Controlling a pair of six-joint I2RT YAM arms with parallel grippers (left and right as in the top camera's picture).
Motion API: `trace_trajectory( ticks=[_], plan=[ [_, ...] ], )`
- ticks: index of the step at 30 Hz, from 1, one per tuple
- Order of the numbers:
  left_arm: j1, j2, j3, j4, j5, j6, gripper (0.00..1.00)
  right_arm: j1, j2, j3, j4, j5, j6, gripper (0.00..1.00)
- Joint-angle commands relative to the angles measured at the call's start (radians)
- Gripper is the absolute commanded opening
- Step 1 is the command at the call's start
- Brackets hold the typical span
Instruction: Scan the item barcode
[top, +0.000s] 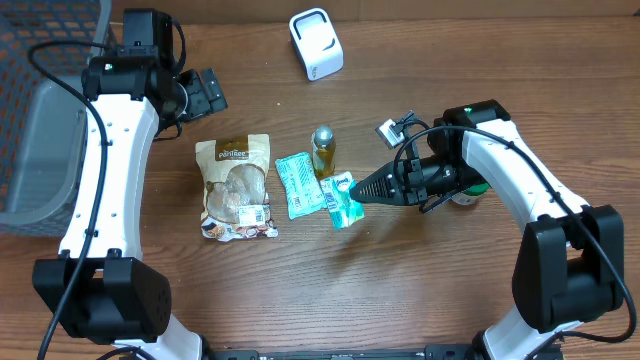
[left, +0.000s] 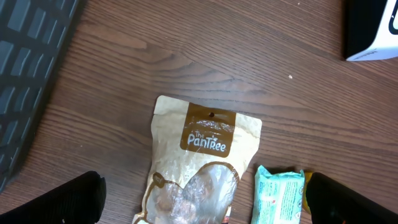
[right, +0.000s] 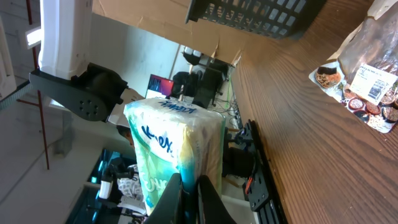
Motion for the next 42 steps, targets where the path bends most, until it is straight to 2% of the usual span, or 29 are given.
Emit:
trace_trajectory(
  ticks=[1,31,36,42],
  plan=[
    [-0.001,-0.011,0.018,0.001,0.001,0.013,1.0,-0.003,-0.018,0.002,0.002,-0.045,-0.041,0.04],
    [-0.001,-0.011,0.018,0.001,0.001,0.013,1.0,-0.003,-0.018,0.001,0.029,0.175,-0.026,0.04],
    [-0.001,-0.011,0.018,0.001,0.001,0.013,1.0,-0.003,-0.018,-0.005,0.125,0.214,0.119,0.04],
    [-0.001,-0.011,0.018,0.001,0.001,0.013,1.0,-0.003,-0.018,-0.076,0.339,0.245,0.335,0.04]
  ],
)
